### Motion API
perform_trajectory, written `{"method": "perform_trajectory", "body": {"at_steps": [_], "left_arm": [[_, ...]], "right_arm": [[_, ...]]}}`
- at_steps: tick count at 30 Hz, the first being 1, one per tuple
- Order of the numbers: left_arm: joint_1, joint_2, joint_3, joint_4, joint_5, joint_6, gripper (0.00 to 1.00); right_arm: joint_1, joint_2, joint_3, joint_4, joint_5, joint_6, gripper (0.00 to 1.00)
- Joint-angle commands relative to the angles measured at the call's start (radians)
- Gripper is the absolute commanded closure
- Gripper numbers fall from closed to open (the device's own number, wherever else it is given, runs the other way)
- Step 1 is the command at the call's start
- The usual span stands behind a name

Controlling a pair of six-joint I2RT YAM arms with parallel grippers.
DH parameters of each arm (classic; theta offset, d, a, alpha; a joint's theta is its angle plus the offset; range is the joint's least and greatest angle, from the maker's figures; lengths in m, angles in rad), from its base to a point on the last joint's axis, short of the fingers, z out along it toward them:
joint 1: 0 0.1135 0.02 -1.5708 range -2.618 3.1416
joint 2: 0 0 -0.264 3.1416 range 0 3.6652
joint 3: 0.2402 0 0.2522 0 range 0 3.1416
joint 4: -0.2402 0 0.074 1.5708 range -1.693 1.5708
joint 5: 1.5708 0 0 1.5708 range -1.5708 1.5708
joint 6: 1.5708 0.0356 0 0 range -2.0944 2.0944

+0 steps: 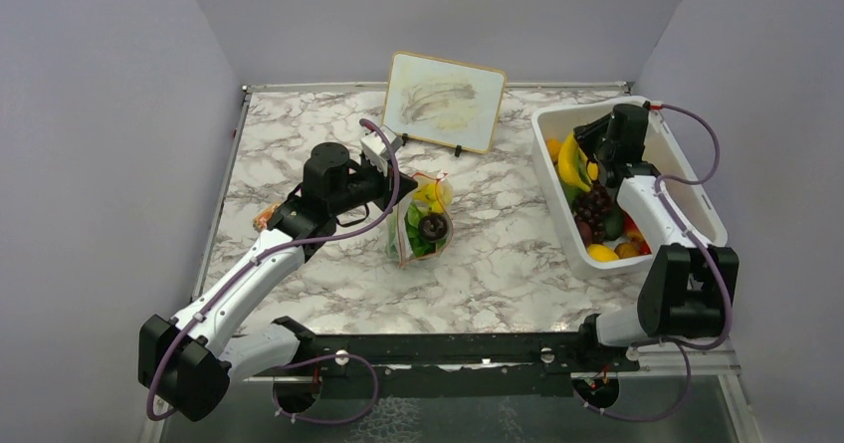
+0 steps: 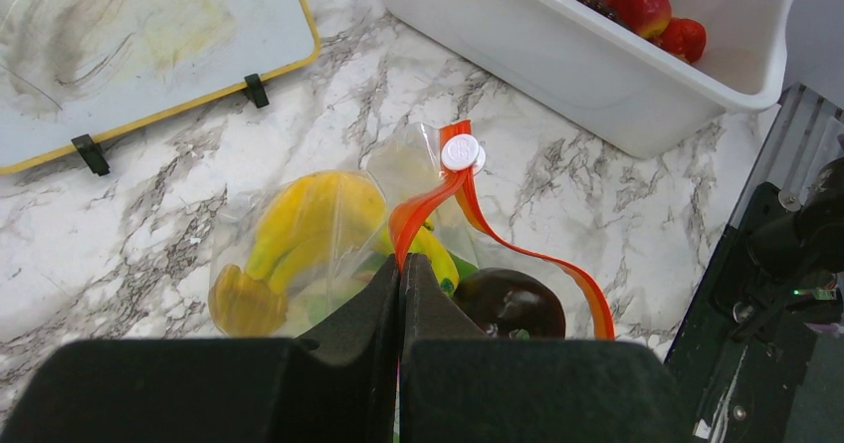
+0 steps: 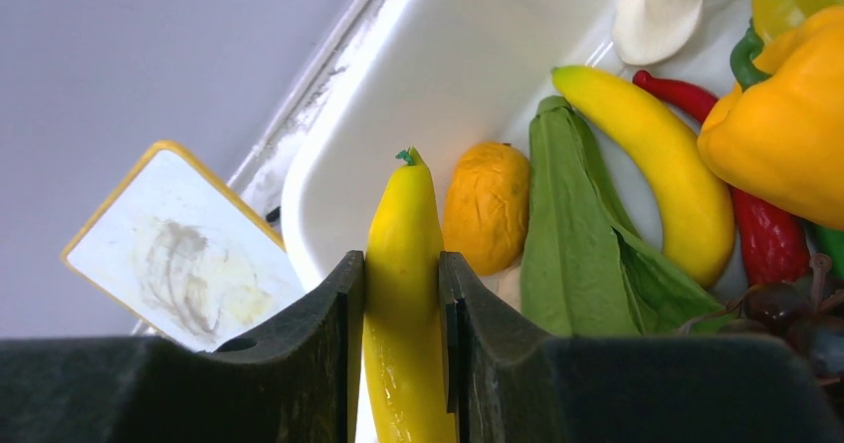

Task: Place the food in the zip-top bag and seal the zipper
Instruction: Pick up the fake fruit from the bin.

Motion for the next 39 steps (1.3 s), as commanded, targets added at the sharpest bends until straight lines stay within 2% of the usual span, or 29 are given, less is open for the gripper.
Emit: {"method": "perform_trajectory", "body": {"at_steps": [1,7,11,14,18,23,27,32,39], "left_arm": [[0.003,-0.014,-0.008,0.025,-0.014,0.014,1.0],[0.004,-0.011,-0.013,0.024,-0.021,0.008,1.0],[0.003,-0.003,-0.011,0.031,-0.015,-0.006,1.0],[0.003,0.003,-0.011,0.04,-0.011,-0.019,1.0],[0.004,0.012,0.0,0.042,-0.024,-0.041,1.0],[0.005,0.029,0.04,0.035,-0.023,-0.087,1.0],[0.005,0.052,0.075,-0.001,-0.023,-0.1,1.0],[0.005,0.061,0.09,-0.029,-0.008,-0.11,1.0],[0.004,0.052,0.078,-0.005,0.016,-0.148,1.0]], "right_arm": [[-0.002,-0.074,-0.026,0.053,0.025,-0.029,0.76],[-0.002,-0.177,-0.068,0.116,-0.029,-0.151,0.76],[-0.002,-0.249,-0.128,0.266,-0.203,-0.276,0.77],[0.0,-0.266,-0.103,0.304,-0.367,-0.328,0.77],[0.015,-0.274,-0.098,0.379,-0.528,-0.293,0.78],[0.066,-0.29,-0.081,0.408,-0.634,-0.278,0.78],[0.157,-0.318,-0.095,0.476,-0.731,-0.26,0.78],[0.236,-0.336,-0.126,0.627,-0.927,-0.174,0.78],[0.407,-0.384,-0.185,0.748,-1.026,-0.197,0.79]]}}
